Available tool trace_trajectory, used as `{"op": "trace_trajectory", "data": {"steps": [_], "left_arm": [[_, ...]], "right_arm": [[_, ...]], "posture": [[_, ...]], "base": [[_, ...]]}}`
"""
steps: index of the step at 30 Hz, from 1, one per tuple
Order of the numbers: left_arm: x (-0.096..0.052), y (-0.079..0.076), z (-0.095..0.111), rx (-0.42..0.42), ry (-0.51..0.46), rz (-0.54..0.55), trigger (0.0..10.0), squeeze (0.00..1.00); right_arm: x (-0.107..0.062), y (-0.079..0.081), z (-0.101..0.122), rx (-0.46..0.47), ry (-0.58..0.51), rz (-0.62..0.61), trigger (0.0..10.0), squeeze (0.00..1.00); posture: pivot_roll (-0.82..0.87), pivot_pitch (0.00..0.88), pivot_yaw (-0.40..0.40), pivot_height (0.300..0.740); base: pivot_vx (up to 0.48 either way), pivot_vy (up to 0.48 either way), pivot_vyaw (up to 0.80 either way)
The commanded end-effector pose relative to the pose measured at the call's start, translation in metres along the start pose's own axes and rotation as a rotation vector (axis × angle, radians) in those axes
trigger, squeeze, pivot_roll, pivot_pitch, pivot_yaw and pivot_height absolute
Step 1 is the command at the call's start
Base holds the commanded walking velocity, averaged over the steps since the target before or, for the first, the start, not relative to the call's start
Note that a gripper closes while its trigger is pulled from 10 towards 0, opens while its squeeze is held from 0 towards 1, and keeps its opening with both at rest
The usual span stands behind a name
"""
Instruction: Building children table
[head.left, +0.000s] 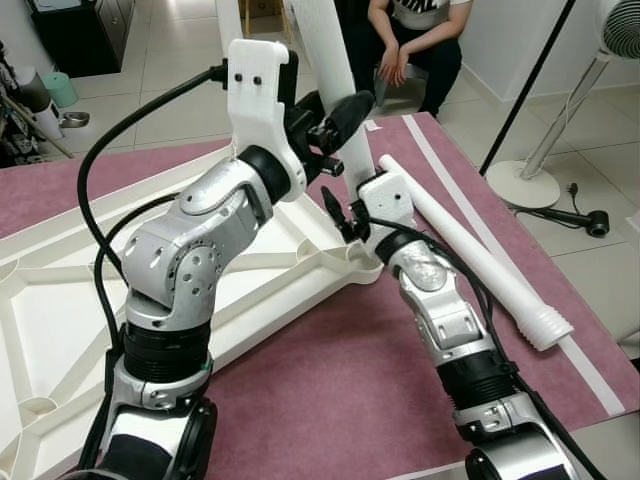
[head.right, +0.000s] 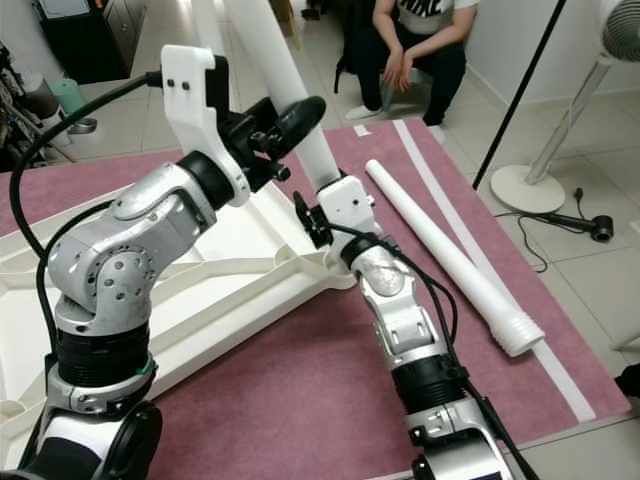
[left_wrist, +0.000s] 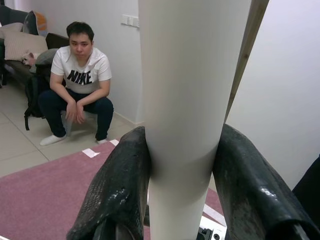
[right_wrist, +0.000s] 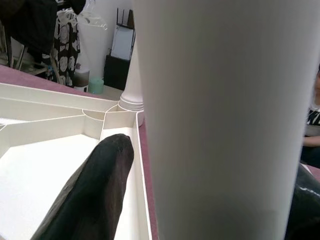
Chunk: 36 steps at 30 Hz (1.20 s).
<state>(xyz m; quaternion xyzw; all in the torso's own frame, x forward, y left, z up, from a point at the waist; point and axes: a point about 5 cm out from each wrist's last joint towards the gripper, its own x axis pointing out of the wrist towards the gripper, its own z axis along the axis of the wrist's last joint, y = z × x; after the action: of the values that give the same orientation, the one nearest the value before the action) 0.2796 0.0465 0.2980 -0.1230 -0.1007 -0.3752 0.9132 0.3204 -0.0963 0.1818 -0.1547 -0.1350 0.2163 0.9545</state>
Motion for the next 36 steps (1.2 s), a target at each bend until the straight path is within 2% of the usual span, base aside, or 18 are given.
{"op": "trace_trajectory", "data": {"steps": [1,2,3,4,6,7,8,17,18,19,20,27,28,31,32,34,35,36], "left_arm": [[0.002,-0.013,0.002,0.007,-0.005,-0.121,0.0,0.00],[0.002,-0.013,0.002,0.009,-0.005,-0.121,0.0,0.00],[0.002,-0.014,0.002,0.012,-0.006,-0.121,0.0,0.00],[0.002,-0.014,0.003,0.015,-0.009,-0.122,0.0,0.00],[0.002,-0.015,0.003,0.017,-0.011,-0.123,0.0,0.00],[0.002,-0.015,0.004,0.018,-0.015,-0.126,0.0,0.00],[0.002,-0.015,0.005,0.020,-0.020,-0.131,0.0,0.00],[0.001,-0.019,0.008,0.051,-0.038,-0.183,0.0,0.00],[0.001,-0.020,0.008,0.057,-0.039,-0.194,2.3,0.00],[-0.002,-0.021,0.004,0.079,-0.017,-0.199,10.0,0.00],[-0.005,-0.021,-0.002,0.082,0.012,-0.217,10.0,1.00],[-0.014,-0.016,-0.014,0.045,0.060,-0.232,10.0,1.00],[-0.020,-0.009,-0.015,-0.001,0.072,-0.229,10.0,0.30],[-0.028,-0.003,-0.015,-0.028,0.074,-0.237,10.0,0.30],[-0.037,0.003,-0.014,-0.054,0.074,-0.246,10.0,0.00],[-0.047,0.009,-0.013,-0.075,0.069,-0.254,10.0,0.00],[-0.053,0.018,-0.015,-0.085,0.071,-0.223,10.0,0.00],[-0.053,0.018,-0.015,-0.085,0.071,-0.223,10.0,0.00]], "right_arm": [[0.002,0.006,0.000,0.012,0.015,0.039,10.0,0.00],[0.001,0.007,-0.002,0.020,0.032,0.051,10.0,0.00],[0.001,0.009,-0.004,0.028,0.046,0.058,7.5,0.00],[0.000,0.010,-0.006,0.037,0.069,0.071,4.1,0.00],[-0.001,0.011,-0.007,0.043,0.085,0.079,4.1,0.00],[-0.001,0.012,-0.009,0.045,0.104,0.087,1.7,0.00],[-0.002,0.012,-0.009,0.047,0.114,0.089,0.0,0.00],[-0.001,0.008,0.000,0.088,0.080,0.114,0.0,0.00],[-0.001,0.007,0.001,0.087,0.074,0.108,0.0,0.00],[-0.001,0.005,0.002,0.087,0.068,0.098,0.0,0.00],[-0.001,0.002,0.004,0.088,0.053,0.081,0.0,0.00],[-0.002,-0.006,0.009,0.095,0.030,0.037,0.0,0.00],[-0.003,-0.011,0.010,0.101,0.027,0.014,0.0,0.00],[-0.005,-0.017,0.010,0.102,0.024,-0.011,0.0,0.00],[-0.008,-0.027,0.008,0.110,0.027,-0.049,0.0,0.00],[-0.011,-0.036,0.007,0.117,0.028,-0.075,0.0,0.00],[-0.014,-0.044,0.005,0.130,0.029,-0.099,4.5,0.00],[-0.014,-0.044,0.005,0.130,0.029,-0.099,4.5,0.00]], "posture": [[0.02,0.000,0.062,0.740],[0.02,0.000,0.061,0.740],[0.02,0.000,0.061,0.740],[0.02,0.000,0.061,0.740],[0.02,0.000,0.061,0.740],[0.02,0.000,0.063,0.740],[0.02,0.000,0.063,0.740],[0.01,0.000,0.064,0.740],[0.01,0.000,0.064,0.740],[0.01,0.000,0.063,0.740],[0.01,0.000,0.063,0.740],[0.01,0.000,0.065,0.740],[0.01,0.000,0.068,0.740],[0.01,0.000,0.068,0.740],[0.01,0.000,0.070,0.740],[0.01,0.000,0.070,0.740],[0.01,0.000,0.072,0.740],[0.01,0.000,0.072,0.740]], "base": [[0.000,0.000,0.00],[0.000,0.000,0.00],[0.000,0.000,0.00],[0.000,0.000,0.00],[0.000,0.000,0.00],[0.000,0.000,0.00],[0.000,0.000,0.00],[0.000,0.000,0.00],[0.000,0.000,0.00],[0.000,0.000,0.00],[0.000,0.000,0.00],[0.000,0.000,0.00],[0.000,0.000,0.00],[0.000,0.000,0.00],[0.000,0.000,0.00],[0.000,0.000,0.00],[0.000,0.000,0.00],[0.000,0.000,0.00]]}}
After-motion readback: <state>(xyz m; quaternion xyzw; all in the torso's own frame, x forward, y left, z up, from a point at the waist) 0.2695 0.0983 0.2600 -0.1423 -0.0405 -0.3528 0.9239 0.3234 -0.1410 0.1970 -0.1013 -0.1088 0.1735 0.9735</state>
